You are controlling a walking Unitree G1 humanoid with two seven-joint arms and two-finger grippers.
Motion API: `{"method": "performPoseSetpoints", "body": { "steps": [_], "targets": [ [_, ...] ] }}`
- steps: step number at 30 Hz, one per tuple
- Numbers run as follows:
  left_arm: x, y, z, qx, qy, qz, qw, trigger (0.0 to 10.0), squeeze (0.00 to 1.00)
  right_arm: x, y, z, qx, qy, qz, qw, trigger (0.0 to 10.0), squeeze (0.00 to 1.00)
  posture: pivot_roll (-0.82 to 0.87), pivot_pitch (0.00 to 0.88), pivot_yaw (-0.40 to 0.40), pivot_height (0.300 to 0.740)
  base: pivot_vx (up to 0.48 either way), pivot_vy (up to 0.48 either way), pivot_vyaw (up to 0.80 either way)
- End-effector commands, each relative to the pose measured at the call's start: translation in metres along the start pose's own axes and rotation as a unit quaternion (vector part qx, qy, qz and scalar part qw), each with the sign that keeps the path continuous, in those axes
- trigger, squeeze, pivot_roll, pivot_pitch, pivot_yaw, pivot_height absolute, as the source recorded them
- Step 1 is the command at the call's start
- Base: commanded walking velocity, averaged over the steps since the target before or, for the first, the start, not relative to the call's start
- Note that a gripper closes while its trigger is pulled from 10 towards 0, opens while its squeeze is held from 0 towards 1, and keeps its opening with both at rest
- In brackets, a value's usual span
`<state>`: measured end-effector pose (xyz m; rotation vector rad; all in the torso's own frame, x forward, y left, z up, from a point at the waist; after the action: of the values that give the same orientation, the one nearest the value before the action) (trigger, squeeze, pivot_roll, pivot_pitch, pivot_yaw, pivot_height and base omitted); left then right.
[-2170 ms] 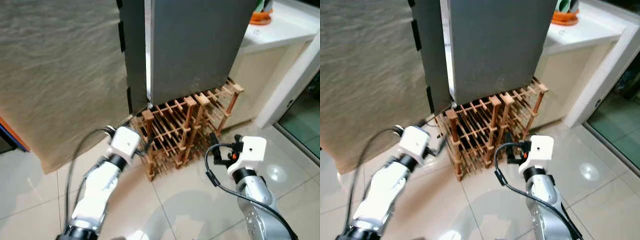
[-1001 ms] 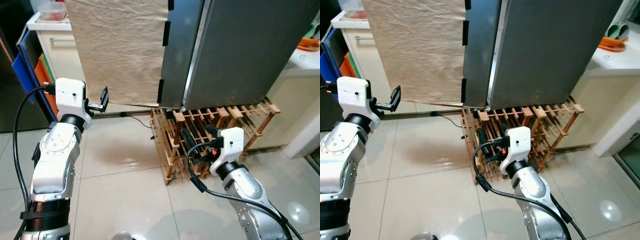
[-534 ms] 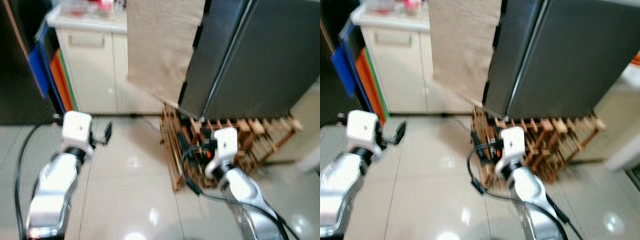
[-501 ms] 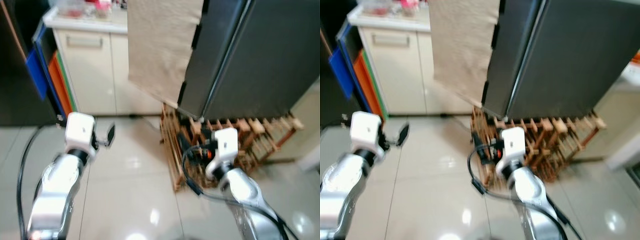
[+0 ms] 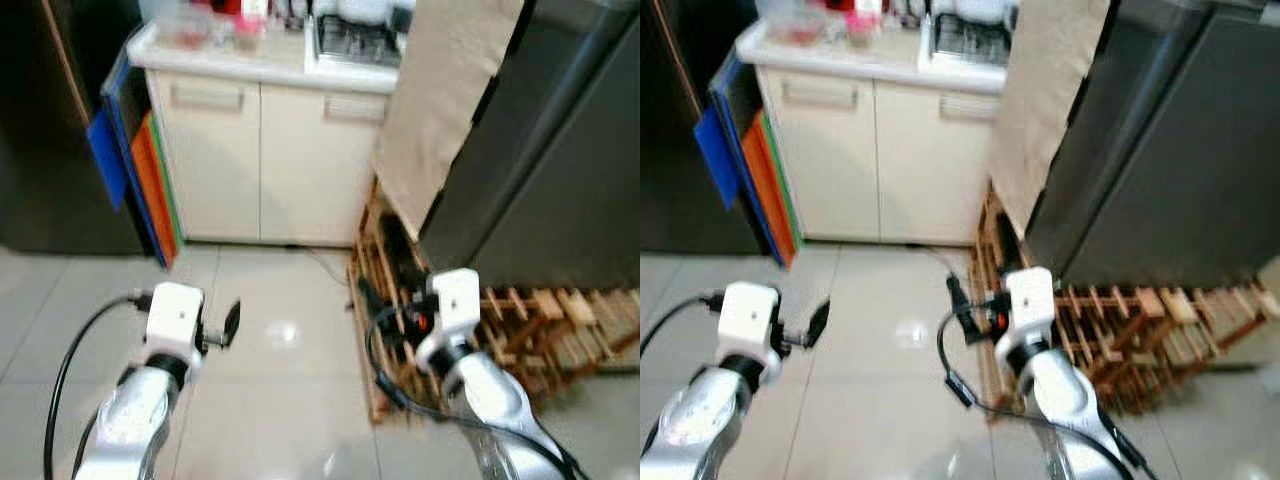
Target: Restocking fridge
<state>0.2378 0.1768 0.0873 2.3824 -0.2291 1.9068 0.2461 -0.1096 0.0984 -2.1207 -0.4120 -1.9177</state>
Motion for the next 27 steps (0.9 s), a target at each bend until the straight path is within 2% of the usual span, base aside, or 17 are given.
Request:
{"method": "performPoseSetpoints", "body": {
  "steps": [1,9,19,23,27],
  "targets": [
    [0.004,0.009,0.000,-0.015,0.010,0.004,1.000,10.0,0.00,0.002,0.009,-0.002,-0.025,0.003,-0.006,1.000,10.0,0.00,0.05,0.000,-0.056,0.740,0.322,0.000,0.00],
    [0.016,0.010,0.010,-0.029,0.024,0.012,0.999,10.0,0.00,0.000,0.010,-0.005,-0.048,0.004,0.008,0.999,10.0,0.00,0.04,0.000,-0.020,0.740,0.324,0.000,0.00],
    [0.016,0.008,0.017,-0.043,0.019,0.016,0.999,10.0,0.00,-0.005,0.008,-0.011,-0.064,0.000,0.010,0.998,10.0,0.00,0.02,0.000,0.024,0.740,0.324,0.000,0.00],
    [0.018,0.007,0.021,-0.044,0.021,0.010,0.999,10.0,0.00,-0.006,0.009,-0.013,-0.069,-0.003,0.005,0.998,10.0,0.00,0.01,0.002,0.021,0.740,0.328,0.000,0.00],
    [0.017,0.005,0.019,-0.041,0.020,0.013,0.999,10.0,0.00,-0.010,0.009,-0.016,-0.072,-0.013,0.004,0.997,10.0,0.00,0.01,0.014,0.012,0.740,0.327,0.000,0.00]
  ]
}}
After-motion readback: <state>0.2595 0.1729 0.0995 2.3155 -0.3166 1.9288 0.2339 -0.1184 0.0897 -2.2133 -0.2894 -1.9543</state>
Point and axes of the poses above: a point about 5 cm out from each wrist's last joint towards the gripper, its own z axis pointing out of the wrist towards the gripper, its own x axis along the axis of the wrist's last joint, y = z × x, the point moved 2 cm from there along z, pointing out of the wrist towards the gripper, and after that the axes turned 6 degrees about -z, right-handed, at the moved point
